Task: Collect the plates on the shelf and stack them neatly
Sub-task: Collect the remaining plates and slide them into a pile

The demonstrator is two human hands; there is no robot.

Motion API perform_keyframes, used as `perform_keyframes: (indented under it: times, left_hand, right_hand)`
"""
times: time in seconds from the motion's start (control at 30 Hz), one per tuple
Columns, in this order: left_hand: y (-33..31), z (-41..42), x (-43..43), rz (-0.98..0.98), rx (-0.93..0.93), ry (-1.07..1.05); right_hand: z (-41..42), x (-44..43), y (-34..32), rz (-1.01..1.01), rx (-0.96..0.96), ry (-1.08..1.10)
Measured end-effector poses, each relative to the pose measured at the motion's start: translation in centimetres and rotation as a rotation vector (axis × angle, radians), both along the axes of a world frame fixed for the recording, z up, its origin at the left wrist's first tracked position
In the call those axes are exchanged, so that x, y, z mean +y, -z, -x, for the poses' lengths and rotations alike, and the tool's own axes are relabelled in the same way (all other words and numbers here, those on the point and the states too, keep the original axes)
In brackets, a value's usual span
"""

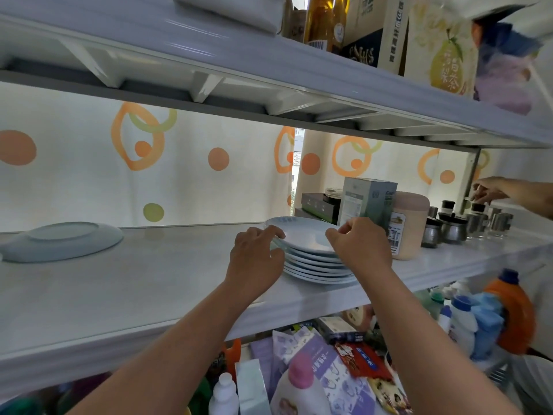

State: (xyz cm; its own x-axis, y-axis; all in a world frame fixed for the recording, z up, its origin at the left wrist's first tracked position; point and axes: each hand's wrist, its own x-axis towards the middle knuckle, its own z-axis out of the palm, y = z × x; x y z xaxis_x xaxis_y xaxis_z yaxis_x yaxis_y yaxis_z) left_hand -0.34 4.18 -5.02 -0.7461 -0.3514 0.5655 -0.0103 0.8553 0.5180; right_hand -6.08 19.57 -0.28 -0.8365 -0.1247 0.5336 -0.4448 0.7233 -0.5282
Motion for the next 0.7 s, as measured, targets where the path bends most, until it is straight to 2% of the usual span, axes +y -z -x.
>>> perform_keyframes:
  times: [0.17,0.33,0.47,0.7]
  left_hand:
    - [-0.4,-1.0,-0.9,-0.053,0.049,0.003]
    - [-0.8,-2.9,-4.2,-0.087,0.096,-0.103]
    - [-0.9,-5.0,-8.1,-0.088,0.064,-0.204]
    - [-0.4,-8.8,-15.6,-0.214,-0.068,-0.391]
  right_hand:
    - [-1.2,-2.5,0.0,0.044,0.026,-0.098]
    - [-2.6,-6.8,0.7,0.05,0.057,-0.178]
    - [-3.6,-10.8,1.4,0.059,0.095,-0.246]
    - [-5.1,-19.3,3.0,0.069,-0.037,-0.48]
